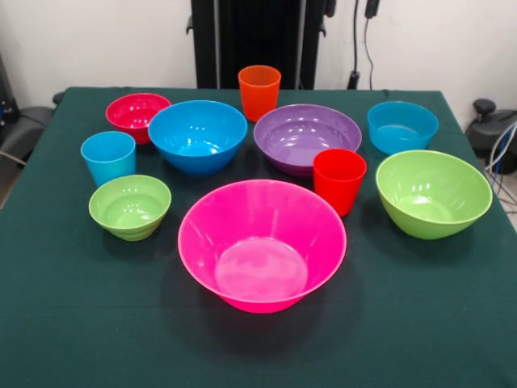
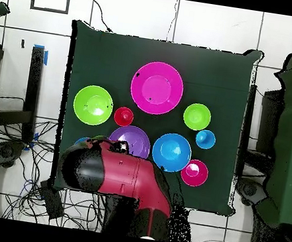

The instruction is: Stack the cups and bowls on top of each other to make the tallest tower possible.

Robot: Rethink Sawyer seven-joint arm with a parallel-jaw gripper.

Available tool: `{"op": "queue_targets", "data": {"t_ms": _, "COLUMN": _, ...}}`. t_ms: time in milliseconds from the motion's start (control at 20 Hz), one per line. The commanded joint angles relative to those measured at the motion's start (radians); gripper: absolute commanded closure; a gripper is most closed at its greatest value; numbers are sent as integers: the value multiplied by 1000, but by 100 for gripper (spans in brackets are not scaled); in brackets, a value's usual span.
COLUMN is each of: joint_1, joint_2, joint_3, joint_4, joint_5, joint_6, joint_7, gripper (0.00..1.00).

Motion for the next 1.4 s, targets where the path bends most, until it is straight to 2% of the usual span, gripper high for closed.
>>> {"op": "queue_targets", "data": {"t_ms": 50, "joint_1": -44, "joint_2": 177, "joint_3": 25, "joint_4": -91, "joint_5": -108, "joint_6": -111, "joint_7": 80, "gripper": 0}}
{"op": "queue_targets", "data": {"t_ms": 550, "joint_1": -120, "joint_2": 364, "joint_3": 62, "joint_4": -256, "joint_5": -167, "joint_6": -198, "joint_7": 27, "gripper": 0}}
{"op": "queue_targets", "data": {"t_ms": 750, "joint_1": -121, "joint_2": 438, "joint_3": 41, "joint_4": -348, "joint_5": -201, "joint_6": -215, "joint_7": 25, "gripper": 0}}
{"op": "queue_targets", "data": {"t_ms": 1000, "joint_1": -106, "joint_2": 471, "joint_3": 8, "joint_4": -417, "joint_5": -219, "joint_6": -191, "joint_7": 40, "gripper": 0}}
{"op": "queue_targets", "data": {"t_ms": 1400, "joint_1": -2, "joint_2": 554, "joint_3": -130, "joint_4": -525, "joint_5": -208, "joint_6": -84, "joint_7": 127, "gripper": 0}}
